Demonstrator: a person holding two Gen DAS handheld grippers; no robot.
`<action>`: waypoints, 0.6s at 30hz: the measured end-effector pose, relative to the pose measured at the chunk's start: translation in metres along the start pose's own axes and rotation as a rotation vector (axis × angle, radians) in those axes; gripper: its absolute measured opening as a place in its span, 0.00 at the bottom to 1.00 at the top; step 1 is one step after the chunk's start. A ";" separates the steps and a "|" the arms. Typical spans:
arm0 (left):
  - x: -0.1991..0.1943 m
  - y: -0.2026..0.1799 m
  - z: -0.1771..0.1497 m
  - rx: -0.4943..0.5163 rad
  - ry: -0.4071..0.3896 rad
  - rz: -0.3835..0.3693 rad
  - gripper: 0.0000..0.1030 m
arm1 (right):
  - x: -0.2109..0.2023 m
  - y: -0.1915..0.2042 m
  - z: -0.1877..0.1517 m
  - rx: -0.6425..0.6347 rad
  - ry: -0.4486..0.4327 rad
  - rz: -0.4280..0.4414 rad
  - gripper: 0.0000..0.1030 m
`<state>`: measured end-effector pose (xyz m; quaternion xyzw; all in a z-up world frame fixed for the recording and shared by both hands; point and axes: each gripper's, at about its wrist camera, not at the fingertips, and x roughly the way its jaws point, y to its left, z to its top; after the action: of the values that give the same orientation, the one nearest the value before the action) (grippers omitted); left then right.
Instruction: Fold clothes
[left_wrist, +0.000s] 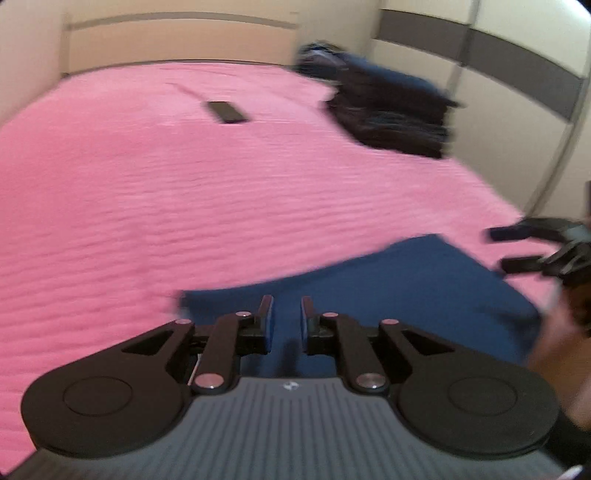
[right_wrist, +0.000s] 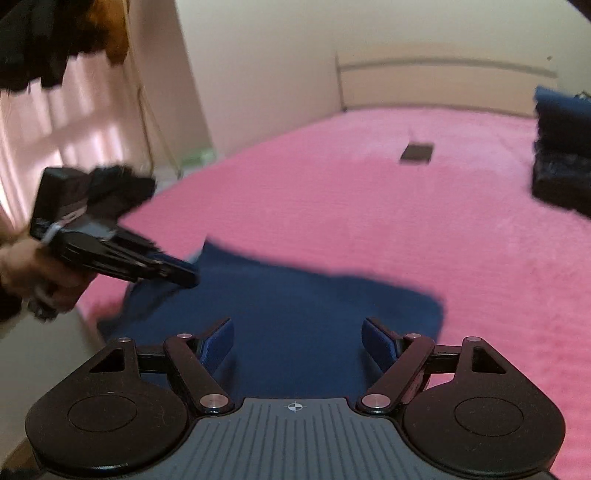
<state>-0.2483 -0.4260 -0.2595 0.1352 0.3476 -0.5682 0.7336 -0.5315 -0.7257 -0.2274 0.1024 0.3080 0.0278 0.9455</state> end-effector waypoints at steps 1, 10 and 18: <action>0.008 -0.007 -0.006 0.032 0.033 -0.010 0.12 | 0.006 0.001 -0.008 -0.019 0.025 -0.015 0.78; 0.016 0.028 -0.016 -0.045 0.090 0.010 0.03 | -0.021 -0.029 -0.026 0.130 -0.007 0.024 0.78; 0.042 0.007 0.019 0.039 0.075 0.060 0.07 | 0.027 -0.087 0.017 0.306 -0.008 0.132 0.77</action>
<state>-0.2303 -0.4657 -0.2752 0.1812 0.3595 -0.5472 0.7338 -0.5004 -0.8106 -0.2480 0.2655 0.2975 0.0423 0.9161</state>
